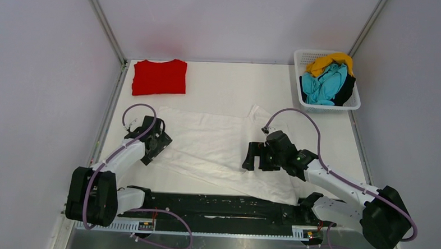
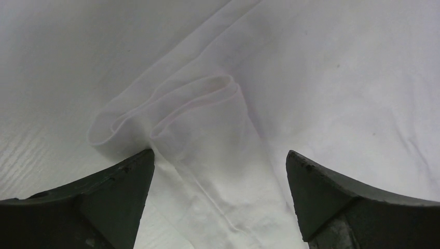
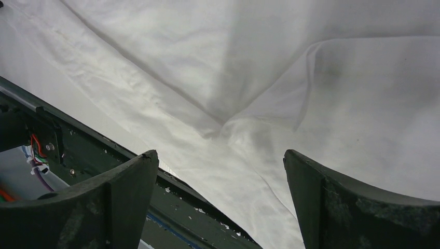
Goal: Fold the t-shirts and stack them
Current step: Fold the flattened tshirt in 1/3 of the way
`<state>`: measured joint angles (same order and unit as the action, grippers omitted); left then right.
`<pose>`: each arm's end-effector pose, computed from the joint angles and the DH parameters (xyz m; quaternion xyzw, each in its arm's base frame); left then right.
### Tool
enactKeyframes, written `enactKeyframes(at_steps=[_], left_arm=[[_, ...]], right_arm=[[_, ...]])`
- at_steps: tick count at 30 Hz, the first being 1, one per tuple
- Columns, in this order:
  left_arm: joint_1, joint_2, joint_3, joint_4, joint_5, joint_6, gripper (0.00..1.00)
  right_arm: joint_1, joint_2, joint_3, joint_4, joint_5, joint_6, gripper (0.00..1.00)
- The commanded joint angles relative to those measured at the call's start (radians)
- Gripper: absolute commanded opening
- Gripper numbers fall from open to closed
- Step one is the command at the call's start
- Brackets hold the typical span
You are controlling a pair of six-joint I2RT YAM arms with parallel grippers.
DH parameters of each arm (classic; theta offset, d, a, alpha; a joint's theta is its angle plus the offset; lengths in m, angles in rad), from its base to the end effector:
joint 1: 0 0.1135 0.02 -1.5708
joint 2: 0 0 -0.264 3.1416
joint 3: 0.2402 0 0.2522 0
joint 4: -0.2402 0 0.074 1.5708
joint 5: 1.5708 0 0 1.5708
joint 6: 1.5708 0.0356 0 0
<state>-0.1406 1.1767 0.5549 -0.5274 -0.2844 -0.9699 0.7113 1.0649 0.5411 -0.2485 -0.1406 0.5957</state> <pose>0.1964 -0.0177 0.1646 -0.4171 0.8740 0.0086 0.2491 0.1577 0.1425 0.1976 -0.0803 0.9160 0.2871 0.2685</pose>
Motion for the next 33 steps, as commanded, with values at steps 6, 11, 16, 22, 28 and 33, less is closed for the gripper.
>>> enactKeyframes(at_steps=[6,11,16,22,28,33], left_arm=[[0.006,-0.003,0.02,0.09,-0.018,-0.026,0.94],[0.006,-0.01,0.03,0.113,0.003,-0.025,0.92],[0.006,-0.002,0.056,0.096,-0.04,-0.026,0.9],[0.006,0.063,0.056,0.165,0.005,-0.028,0.86],[0.006,0.106,0.077,0.197,0.005,-0.037,0.74],[0.006,0.106,0.082,0.2,0.004,-0.038,0.6]], right_arm=[[0.008,-0.008,0.018,0.033,0.039,-0.005,1.0],[0.007,0.004,0.021,0.033,0.035,-0.009,1.0],[0.006,0.018,0.021,0.038,0.048,-0.018,1.0],[0.008,0.027,0.006,0.049,0.044,-0.014,1.0],[0.007,0.037,0.006,0.051,0.057,-0.018,0.99],[0.006,0.044,0.012,0.051,0.055,-0.021,1.0]])
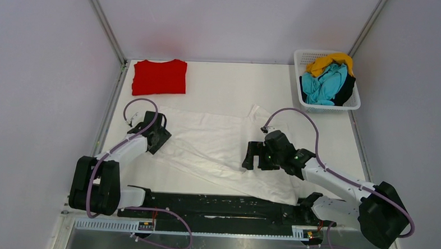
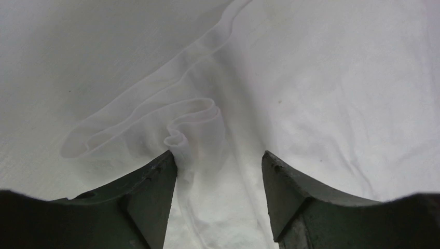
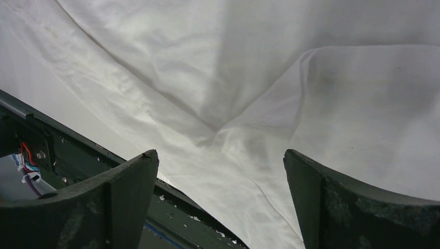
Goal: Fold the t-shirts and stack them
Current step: Fold the flattened tshirt in 1/3 of the way
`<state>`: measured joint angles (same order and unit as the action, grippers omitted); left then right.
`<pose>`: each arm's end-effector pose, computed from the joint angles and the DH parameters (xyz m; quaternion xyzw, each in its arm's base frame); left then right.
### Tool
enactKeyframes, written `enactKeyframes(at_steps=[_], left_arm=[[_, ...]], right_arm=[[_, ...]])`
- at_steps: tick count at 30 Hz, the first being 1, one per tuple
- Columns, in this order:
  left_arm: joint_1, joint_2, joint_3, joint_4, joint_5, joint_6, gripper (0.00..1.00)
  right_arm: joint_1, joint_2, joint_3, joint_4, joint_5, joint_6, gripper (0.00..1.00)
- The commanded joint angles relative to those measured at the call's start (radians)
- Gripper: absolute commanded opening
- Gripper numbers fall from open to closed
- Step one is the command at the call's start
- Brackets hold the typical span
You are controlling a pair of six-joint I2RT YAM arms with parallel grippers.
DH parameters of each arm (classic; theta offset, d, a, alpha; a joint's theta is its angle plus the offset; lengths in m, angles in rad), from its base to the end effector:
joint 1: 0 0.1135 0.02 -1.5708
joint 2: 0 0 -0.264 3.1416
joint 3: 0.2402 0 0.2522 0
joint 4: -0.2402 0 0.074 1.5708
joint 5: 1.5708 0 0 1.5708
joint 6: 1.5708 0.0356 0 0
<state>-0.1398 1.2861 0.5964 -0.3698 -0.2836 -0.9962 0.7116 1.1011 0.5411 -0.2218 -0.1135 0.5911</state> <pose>0.2251 -0.0216 0.1629 -0.4302 0.8565 -0.0194 0.2846 0.1621 0.1451 0.1926 -0.0773 0.9187 0.2743 0.2734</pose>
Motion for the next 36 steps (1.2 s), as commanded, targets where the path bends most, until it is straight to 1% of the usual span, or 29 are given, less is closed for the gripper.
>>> enactKeyframes(at_steps=[1,3,8,10,14,18,22,30,33,36], left_arm=[[0.005,-0.007,0.043,0.036,0.004,-0.012,0.57],[0.005,-0.019,0.045,0.025,0.001,-0.01,0.52],[0.005,-0.057,0.05,-0.001,-0.048,-0.011,0.49],[0.005,-0.053,0.051,0.007,-0.055,-0.009,0.46],[0.005,-0.003,0.067,0.028,-0.04,-0.002,0.32],[0.005,0.058,0.078,0.031,-0.024,0.002,0.2],[0.005,0.075,0.087,0.039,-0.008,0.001,0.0],[0.005,0.087,0.147,0.033,-0.004,-0.005,0.0],[0.005,0.139,0.214,0.009,-0.007,-0.007,0.0],[0.005,0.23,0.283,-0.027,-0.011,-0.01,0.0]], right_arm=[[0.007,0.009,0.012,0.024,0.029,-0.016,1.0],[0.007,0.008,0.01,0.024,0.029,-0.016,1.0],[0.007,0.012,0.011,0.024,0.031,-0.016,0.99],[0.007,0.014,0.012,0.024,0.031,-0.017,0.99],[0.006,0.014,0.009,0.023,0.032,-0.02,1.0],[0.006,0.011,0.007,0.017,0.038,-0.022,0.99],[0.007,0.017,0.007,0.019,0.04,-0.023,0.99],[0.006,0.072,0.06,0.012,0.073,-0.018,0.99],[0.005,0.095,0.089,-0.007,0.108,-0.016,0.99],[0.006,0.125,0.12,-0.013,0.153,-0.005,1.0]])
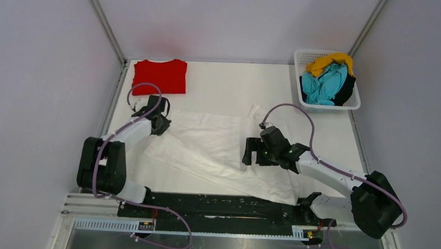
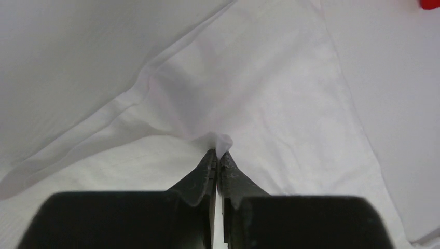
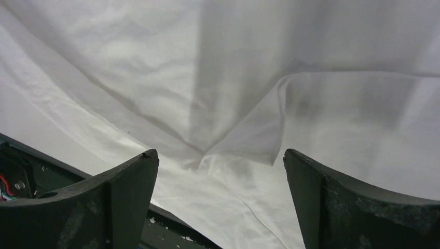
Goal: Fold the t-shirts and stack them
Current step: Fold the flattened tshirt in 1/3 of the way
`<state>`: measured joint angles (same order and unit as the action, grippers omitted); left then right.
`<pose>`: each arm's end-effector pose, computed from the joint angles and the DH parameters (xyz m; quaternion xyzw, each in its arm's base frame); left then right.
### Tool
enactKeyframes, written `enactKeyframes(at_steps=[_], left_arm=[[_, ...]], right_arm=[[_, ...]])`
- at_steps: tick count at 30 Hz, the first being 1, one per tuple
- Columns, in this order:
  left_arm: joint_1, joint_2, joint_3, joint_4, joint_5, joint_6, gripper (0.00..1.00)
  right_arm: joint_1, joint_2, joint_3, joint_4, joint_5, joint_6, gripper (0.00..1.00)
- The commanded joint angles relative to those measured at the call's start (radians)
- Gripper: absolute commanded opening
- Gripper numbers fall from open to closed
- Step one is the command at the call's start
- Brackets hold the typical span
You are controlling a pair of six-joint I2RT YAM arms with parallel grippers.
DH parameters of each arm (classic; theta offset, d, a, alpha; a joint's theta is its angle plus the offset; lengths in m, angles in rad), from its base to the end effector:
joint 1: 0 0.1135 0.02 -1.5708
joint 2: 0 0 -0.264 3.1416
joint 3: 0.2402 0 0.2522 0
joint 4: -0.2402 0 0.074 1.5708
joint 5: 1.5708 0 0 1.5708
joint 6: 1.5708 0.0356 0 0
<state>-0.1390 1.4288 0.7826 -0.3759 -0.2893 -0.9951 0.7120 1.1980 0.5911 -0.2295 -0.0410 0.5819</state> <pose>0.2695 -0.0275 0.1830 -0.4309 0.8504 -0.0270 0.3007 0.1752 0.1531 0.1876 -0.0680 0.9307 0.2316 0.2749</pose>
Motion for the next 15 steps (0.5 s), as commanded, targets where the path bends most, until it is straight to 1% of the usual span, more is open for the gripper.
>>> enactKeyframes(at_steps=[1,3,4,5,7,8,9,10,12,15], left_arm=[[0.004,0.117,0.121,-0.034,-0.007,-0.014,0.07],[0.004,0.17,0.175,-0.055,0.001,-0.01,0.2],[0.004,0.194,0.208,-0.068,0.012,-0.002,0.38],[0.004,0.211,0.24,-0.084,0.023,0.008,0.52],[0.004,0.22,0.282,-0.108,0.05,0.025,0.67],[0.004,0.205,0.282,-0.11,0.058,0.027,0.81],[0.004,0.184,0.274,-0.107,0.063,0.031,0.96],[0.004,0.153,0.256,-0.109,0.07,0.036,0.99],[0.004,0.077,0.199,-0.094,0.084,0.038,0.99],[0.003,-0.039,0.075,-0.01,0.157,0.039,0.99]], right_arm=[[0.006,0.038,0.08,-0.007,0.091,0.009,1.0],[0.004,0.061,0.105,-0.023,0.12,0.017,0.99],[0.003,0.07,0.12,-0.037,0.136,0.02,1.0],[0.003,0.076,0.134,-0.05,0.155,0.023,1.0],[0.002,0.077,0.155,-0.076,0.178,0.024,1.0],[0.002,0.07,0.161,-0.087,0.184,0.024,0.99],[0.003,0.059,0.16,-0.095,0.187,0.028,0.99],[0.002,0.047,0.155,-0.102,0.189,0.032,0.99],[0.002,0.013,0.128,-0.118,0.193,0.04,1.0],[0.003,-0.049,0.066,-0.131,0.183,0.061,0.99]])
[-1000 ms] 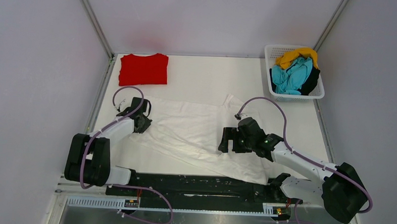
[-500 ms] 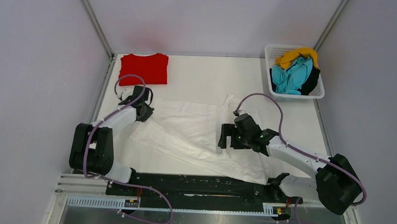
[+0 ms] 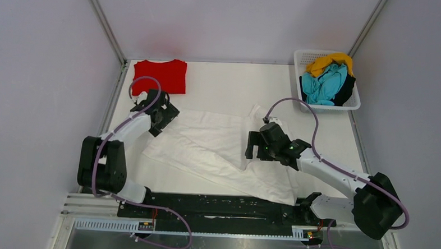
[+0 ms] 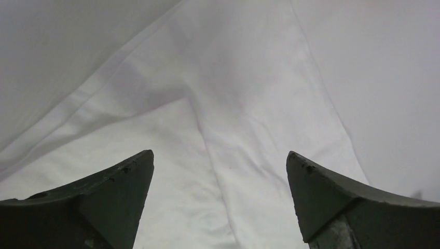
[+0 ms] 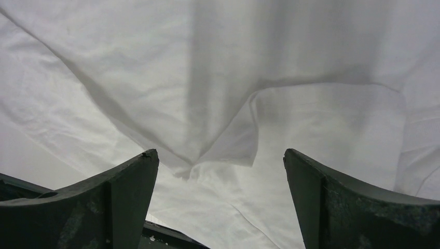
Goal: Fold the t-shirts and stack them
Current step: Fold the flattened tshirt in 1/3 of the way
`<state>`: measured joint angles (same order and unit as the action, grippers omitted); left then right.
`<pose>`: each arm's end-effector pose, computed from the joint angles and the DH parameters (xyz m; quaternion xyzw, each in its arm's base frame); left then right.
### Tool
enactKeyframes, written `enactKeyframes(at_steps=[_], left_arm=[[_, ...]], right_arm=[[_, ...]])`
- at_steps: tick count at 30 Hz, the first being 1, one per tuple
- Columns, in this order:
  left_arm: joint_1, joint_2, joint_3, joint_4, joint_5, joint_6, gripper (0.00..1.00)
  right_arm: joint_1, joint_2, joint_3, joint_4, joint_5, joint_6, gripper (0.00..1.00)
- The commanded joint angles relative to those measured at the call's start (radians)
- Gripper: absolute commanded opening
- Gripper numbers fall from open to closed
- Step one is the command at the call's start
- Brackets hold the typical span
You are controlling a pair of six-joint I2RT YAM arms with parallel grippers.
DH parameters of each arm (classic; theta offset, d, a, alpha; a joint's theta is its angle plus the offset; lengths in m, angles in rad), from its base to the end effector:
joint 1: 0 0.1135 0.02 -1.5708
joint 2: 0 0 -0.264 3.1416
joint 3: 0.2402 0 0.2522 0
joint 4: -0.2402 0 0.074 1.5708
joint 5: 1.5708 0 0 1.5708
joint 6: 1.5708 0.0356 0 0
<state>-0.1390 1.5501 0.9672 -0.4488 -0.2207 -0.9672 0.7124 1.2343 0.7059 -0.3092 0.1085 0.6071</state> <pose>0.3060 -0.0349 0.1994 -0.4123 0.8653 -0.0487 0.2810 0.1901 0.1591 0.2097 -0.0296 0.9319 0.1794 0.3138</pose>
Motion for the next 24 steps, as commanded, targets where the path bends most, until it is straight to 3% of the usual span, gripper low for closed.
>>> enactKeyframes(at_steps=[1,6,12,24], left_arm=[[0.003,-0.184,-0.144,0.089,0.114,0.008,0.99],[-0.018,-0.141,-0.225,0.181,0.228,0.011,0.99],[-0.036,-0.077,-0.3,0.149,0.26,0.0,0.99],[-0.037,-0.458,-0.418,-0.171,0.066,-0.014,0.99]], right_arm=[[0.002,-0.103,-0.076,-0.045,0.022,0.039,1.0],[0.002,-0.127,-0.18,0.017,-0.04,0.078,1.0],[0.002,-0.104,-0.225,0.001,-0.092,0.119,0.99],[-0.005,-0.192,-0.249,-0.129,0.004,0.11,1.0]])
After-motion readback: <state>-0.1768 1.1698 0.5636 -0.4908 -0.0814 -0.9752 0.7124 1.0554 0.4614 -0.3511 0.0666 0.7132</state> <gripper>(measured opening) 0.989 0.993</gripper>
